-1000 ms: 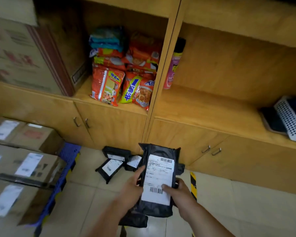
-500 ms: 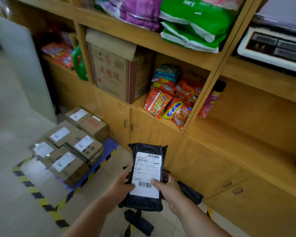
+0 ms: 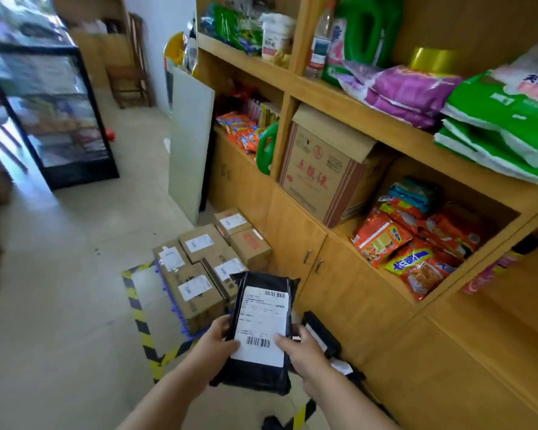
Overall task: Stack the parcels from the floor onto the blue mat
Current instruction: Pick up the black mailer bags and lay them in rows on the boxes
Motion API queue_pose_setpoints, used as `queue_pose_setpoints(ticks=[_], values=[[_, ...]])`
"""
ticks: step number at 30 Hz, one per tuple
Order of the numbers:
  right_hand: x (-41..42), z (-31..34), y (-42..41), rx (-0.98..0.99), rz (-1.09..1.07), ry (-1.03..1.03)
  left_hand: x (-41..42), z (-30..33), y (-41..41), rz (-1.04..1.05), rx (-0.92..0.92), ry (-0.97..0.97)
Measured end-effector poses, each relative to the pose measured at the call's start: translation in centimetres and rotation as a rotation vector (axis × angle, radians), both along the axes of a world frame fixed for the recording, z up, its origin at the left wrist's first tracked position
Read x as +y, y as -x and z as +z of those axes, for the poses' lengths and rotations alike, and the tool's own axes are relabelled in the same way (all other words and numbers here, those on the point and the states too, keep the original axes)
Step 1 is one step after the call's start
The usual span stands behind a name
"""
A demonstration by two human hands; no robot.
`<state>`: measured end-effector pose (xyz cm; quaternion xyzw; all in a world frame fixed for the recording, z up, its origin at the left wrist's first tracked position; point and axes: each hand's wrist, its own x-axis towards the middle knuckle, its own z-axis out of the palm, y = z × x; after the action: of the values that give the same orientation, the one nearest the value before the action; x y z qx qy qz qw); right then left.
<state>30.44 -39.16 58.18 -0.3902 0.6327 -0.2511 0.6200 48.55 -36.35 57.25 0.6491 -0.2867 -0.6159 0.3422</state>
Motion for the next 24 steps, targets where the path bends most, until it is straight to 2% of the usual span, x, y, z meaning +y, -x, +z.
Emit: queue_pose_setpoints(ticks=[6, 12, 24], values=[[-2.1, 0.9, -13.9, -0.018, 0.082, -0.008, -1.0, 0.7, -13.3, 0.110, 0.006, 0.004], [-4.8, 1.1, -27.1, -0.079, 0.076, -0.034, -3.2, 1.2, -26.1, 0.145, -0.021, 0.037], [-15.4, -1.2, -39.7, -0.114, 0.061, -0.103, -12.9, 0.6, -38.4, 0.160, -0.039, 0.058]])
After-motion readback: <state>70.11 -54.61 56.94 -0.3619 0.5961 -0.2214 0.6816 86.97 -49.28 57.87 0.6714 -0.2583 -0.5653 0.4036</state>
